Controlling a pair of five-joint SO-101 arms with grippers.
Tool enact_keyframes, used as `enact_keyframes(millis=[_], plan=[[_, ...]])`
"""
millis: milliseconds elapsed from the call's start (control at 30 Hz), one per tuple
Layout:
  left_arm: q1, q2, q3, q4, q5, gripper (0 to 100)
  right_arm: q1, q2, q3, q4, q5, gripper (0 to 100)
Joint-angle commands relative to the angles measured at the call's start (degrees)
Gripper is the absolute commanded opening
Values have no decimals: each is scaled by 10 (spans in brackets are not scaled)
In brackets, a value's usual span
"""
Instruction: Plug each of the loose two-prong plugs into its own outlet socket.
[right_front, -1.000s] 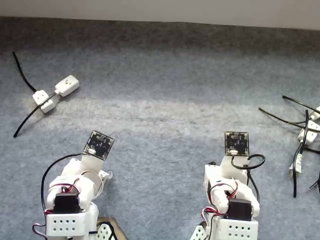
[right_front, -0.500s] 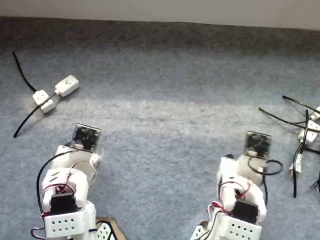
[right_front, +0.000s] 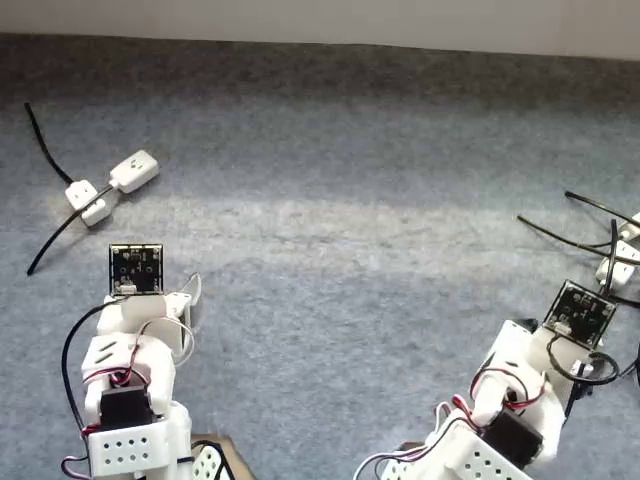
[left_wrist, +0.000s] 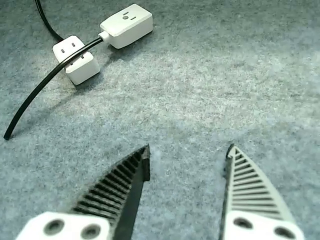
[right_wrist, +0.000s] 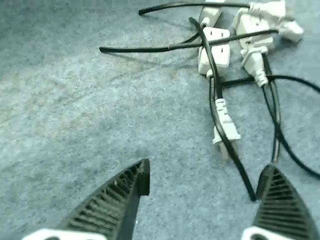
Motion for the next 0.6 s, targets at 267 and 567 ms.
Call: enact_keyframes(millis=[267,567], plan=[[-7,-1,7,88,5,243,69,116,-115,-44,61,333],[-7,-1,7,86,5,242,65,633,-503,33,-42,333]])
